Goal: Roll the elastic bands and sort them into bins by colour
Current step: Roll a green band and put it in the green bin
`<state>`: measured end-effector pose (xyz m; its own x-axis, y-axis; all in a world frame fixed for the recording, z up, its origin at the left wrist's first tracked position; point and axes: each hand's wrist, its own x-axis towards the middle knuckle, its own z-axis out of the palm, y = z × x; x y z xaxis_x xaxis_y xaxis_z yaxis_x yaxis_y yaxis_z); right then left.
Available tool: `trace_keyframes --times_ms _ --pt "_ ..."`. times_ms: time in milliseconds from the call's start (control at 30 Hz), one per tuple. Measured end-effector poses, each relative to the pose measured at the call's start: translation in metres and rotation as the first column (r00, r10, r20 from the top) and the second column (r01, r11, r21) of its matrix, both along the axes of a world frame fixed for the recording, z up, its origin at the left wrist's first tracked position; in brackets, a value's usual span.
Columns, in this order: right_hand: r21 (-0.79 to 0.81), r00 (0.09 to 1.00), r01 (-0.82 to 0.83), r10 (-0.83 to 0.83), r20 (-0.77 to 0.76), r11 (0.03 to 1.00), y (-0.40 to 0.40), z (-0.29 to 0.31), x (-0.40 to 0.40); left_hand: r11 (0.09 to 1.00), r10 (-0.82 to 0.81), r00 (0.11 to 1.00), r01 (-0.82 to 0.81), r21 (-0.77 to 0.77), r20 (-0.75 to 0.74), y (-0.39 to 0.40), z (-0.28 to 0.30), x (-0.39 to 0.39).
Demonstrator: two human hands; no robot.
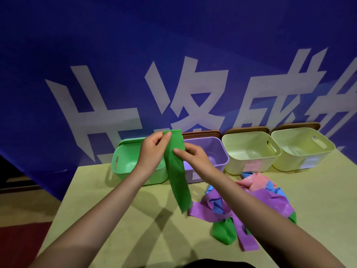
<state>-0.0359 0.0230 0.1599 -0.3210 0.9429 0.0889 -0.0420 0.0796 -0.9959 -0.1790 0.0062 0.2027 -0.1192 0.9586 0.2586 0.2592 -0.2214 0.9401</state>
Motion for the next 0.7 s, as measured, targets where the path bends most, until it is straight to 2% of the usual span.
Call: trace_keyframes --times_ms 100,300,433,533,600,700 --pt "-0.064 1.0 -0.01 0.01 -0.006 0.998 -0.007 -0.007 -0.004 0.999 0.033 0.999 -0.034 0.015 0.012 -0.001 0.0 -0.005" --pt "-0.129 1.0 -0.017 0.017 -0.003 0.991 -0.017 -0.021 -0.007 0.992 0.123 0.983 -0.124 -0.006 0.133 0.001 0.0 -0.011" --pt "-0.155 0.998 -0.036 0.027 -0.061 0.987 -0.019 -0.023 -0.007 0.99 0.137 0.974 -0.14 0.0 0.182 -0.001 0.005 -0.006" --pt "-0.139 0.998 -0.047 0.04 -0.053 0.989 -0.018 -0.024 -0.012 0.992 0.115 0.978 -0.121 0.024 0.175 -0.004 0.009 0.0" --pt "-0.077 1.0 -0.018 0.019 0.013 0.997 -0.016 -0.024 -0.015 0.996 0.079 0.977 -0.086 0.027 0.2 -0.005 0.012 0.004" --pt "-0.013 0.996 0.056 -0.055 0.073 0.998 -0.011 -0.018 -0.021 1.0 0.019 0.935 -0.015 -0.014 0.354 -0.007 0.02 0.011"
